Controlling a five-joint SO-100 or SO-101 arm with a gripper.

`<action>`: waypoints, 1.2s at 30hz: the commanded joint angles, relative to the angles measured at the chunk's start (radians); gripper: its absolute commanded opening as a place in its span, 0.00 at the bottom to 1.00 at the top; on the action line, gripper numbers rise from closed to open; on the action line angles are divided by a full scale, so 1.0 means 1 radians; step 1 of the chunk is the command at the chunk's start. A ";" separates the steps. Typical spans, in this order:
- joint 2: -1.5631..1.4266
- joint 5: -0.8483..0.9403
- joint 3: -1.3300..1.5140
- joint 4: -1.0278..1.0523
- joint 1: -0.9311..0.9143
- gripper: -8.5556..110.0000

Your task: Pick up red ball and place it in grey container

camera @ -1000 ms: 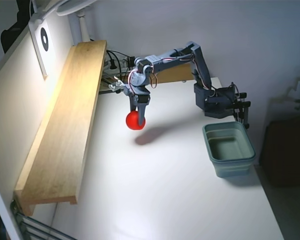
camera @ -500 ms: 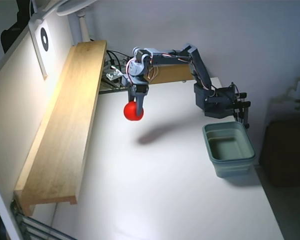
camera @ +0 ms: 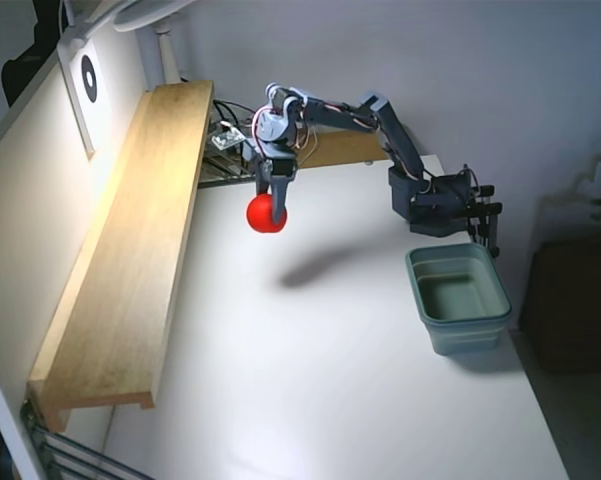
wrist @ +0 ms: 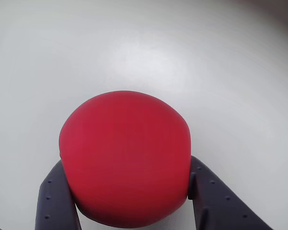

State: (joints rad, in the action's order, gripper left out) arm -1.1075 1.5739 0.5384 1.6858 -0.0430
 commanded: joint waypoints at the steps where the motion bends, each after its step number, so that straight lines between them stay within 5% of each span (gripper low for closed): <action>1: -0.032 -0.003 -0.047 0.009 -0.018 0.27; 36: -0.032 -0.003 -0.047 0.009 0.798 0.27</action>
State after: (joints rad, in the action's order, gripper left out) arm -1.1075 1.5739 0.5384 1.6858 0.7056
